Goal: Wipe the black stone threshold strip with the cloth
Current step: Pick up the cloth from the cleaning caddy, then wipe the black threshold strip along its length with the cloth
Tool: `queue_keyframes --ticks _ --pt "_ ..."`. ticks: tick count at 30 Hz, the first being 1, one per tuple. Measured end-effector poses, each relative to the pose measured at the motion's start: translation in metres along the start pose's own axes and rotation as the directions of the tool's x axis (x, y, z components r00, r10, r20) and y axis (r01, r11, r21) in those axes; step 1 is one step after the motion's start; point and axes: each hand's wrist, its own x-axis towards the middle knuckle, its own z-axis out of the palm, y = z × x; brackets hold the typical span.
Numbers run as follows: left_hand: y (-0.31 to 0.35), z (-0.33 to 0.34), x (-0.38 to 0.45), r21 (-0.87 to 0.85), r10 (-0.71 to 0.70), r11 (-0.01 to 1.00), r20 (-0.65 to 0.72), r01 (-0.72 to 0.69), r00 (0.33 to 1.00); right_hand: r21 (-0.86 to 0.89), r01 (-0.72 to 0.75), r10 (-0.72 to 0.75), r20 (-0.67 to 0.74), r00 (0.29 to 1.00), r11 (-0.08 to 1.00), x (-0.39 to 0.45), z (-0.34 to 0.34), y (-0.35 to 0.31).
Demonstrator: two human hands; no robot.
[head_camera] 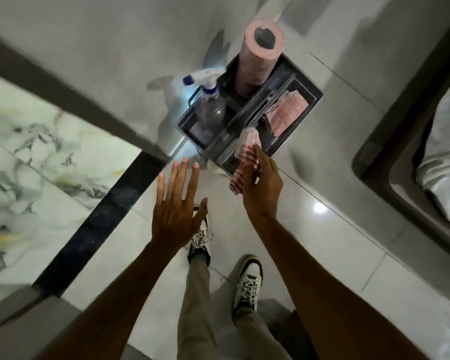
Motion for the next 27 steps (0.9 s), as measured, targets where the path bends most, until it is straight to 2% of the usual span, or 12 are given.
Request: queue_keyframes --ticks 3,7,11,17,22,27 --pt "0.007 -0.011 -0.059 -0.031 -0.152 0.988 0.010 0.152 0.988 -0.037 0.073 -0.070 0.096 0.993 0.997 -0.036 -0.002 -0.011" --pt "-0.003 -0.012 -0.133 -0.075 -0.282 0.956 0.033 0.284 0.959 -0.031 0.167 -0.158 0.182 0.970 0.986 -0.078 0.021 -0.023" --pt "-0.036 -0.003 -0.197 -0.093 -0.462 0.879 0.070 0.467 0.884 -0.048 0.226 -0.206 0.260 0.943 0.973 -0.117 0.078 -0.024" --pt "-0.085 0.009 -0.256 -0.126 -0.587 0.795 0.091 0.594 0.805 -0.152 0.291 -0.215 0.382 0.899 0.945 -0.163 0.170 -0.022" --pt "-0.128 0.068 -0.280 -0.112 -0.682 0.714 0.112 0.691 0.723 -0.287 0.407 -0.235 0.486 0.842 0.867 -0.165 0.257 0.017" --pt "-0.158 0.174 -0.288 -0.116 -0.728 0.661 0.136 0.741 0.671 -0.328 0.433 -0.184 0.579 0.795 0.840 -0.135 0.344 0.082"
